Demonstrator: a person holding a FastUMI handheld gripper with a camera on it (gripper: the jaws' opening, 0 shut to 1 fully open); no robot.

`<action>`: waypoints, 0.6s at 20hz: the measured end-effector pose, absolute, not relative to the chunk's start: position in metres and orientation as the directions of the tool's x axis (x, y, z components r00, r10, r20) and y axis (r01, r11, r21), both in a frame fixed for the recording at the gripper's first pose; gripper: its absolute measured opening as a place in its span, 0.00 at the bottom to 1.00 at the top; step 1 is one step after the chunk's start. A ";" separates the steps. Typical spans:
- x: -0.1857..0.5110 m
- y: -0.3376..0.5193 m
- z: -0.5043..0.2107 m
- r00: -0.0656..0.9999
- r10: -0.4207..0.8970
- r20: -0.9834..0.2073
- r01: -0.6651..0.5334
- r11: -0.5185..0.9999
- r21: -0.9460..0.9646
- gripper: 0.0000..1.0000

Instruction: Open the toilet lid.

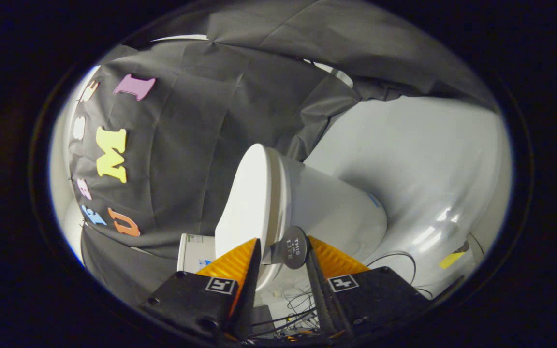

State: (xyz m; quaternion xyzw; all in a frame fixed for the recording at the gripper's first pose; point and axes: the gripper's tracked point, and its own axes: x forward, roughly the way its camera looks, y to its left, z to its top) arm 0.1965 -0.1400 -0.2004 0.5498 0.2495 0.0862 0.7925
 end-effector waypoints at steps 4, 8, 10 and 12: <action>0.196 -0.148 -0.208 0.858 0.402 -0.319 0.160 0.381 0.911 0.30; 0.193 -0.146 -0.205 0.851 0.440 -0.287 0.158 0.307 0.939 0.14; 0.195 -0.150 -0.203 0.854 0.436 -0.284 0.159 0.302 0.940 0.10; 0.195 -0.151 -0.200 0.850 0.446 -0.279 0.141 0.318 0.937 0.05</action>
